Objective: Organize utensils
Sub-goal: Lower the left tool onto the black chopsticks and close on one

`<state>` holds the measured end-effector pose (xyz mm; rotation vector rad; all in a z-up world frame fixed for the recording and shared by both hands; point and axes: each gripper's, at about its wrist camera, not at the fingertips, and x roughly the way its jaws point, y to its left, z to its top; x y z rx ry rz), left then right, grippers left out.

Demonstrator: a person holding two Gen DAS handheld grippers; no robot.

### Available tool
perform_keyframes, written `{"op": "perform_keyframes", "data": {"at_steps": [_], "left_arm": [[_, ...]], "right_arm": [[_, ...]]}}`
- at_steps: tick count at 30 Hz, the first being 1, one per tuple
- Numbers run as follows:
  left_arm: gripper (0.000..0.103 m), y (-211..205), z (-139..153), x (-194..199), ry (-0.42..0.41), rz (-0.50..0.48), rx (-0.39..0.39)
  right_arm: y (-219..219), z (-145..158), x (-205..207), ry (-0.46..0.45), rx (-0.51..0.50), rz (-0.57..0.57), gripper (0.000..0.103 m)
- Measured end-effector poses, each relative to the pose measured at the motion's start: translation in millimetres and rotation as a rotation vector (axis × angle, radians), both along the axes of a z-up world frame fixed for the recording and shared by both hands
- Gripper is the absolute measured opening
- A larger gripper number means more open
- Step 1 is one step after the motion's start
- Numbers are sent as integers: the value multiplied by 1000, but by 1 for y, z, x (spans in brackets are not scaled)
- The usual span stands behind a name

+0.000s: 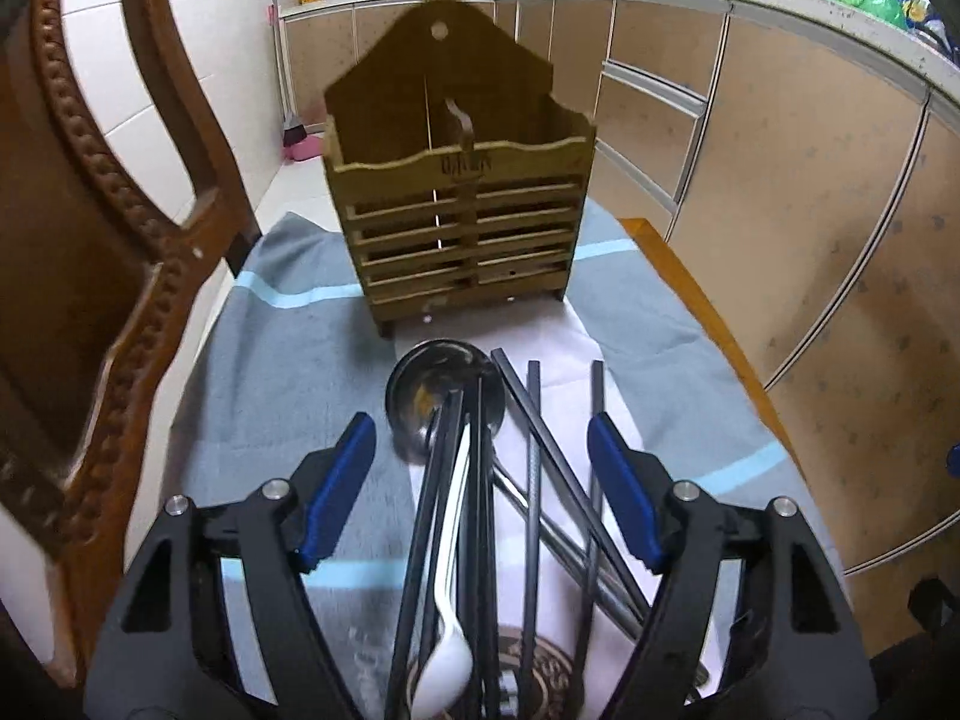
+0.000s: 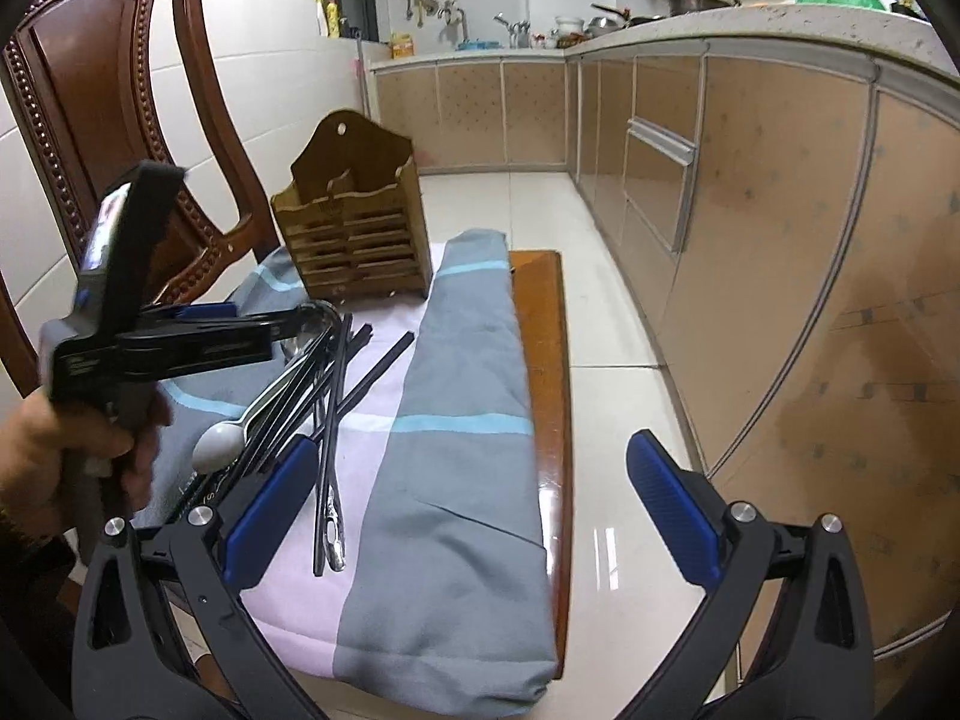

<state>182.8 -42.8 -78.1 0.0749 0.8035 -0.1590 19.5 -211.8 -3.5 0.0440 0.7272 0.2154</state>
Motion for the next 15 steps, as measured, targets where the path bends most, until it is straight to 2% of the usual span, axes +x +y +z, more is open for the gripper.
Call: {"op": "perform_keyframes", "data": {"at_steps": [2,4,6,15], "left_arm": [[63,0,-8,11,26,-1,-5],[46,2,-17,24,68,-4,-19],[37,5,-21,31,76,0,-25],[37,1,-31,43,110,-20,-14]], "right_arm": [[4,-5,8,19,6,6,100],[8,-9,16,43,17,13,100],[9,-12,22,61,29,19,100],[10,-19,33,109,73,36,100]]}}
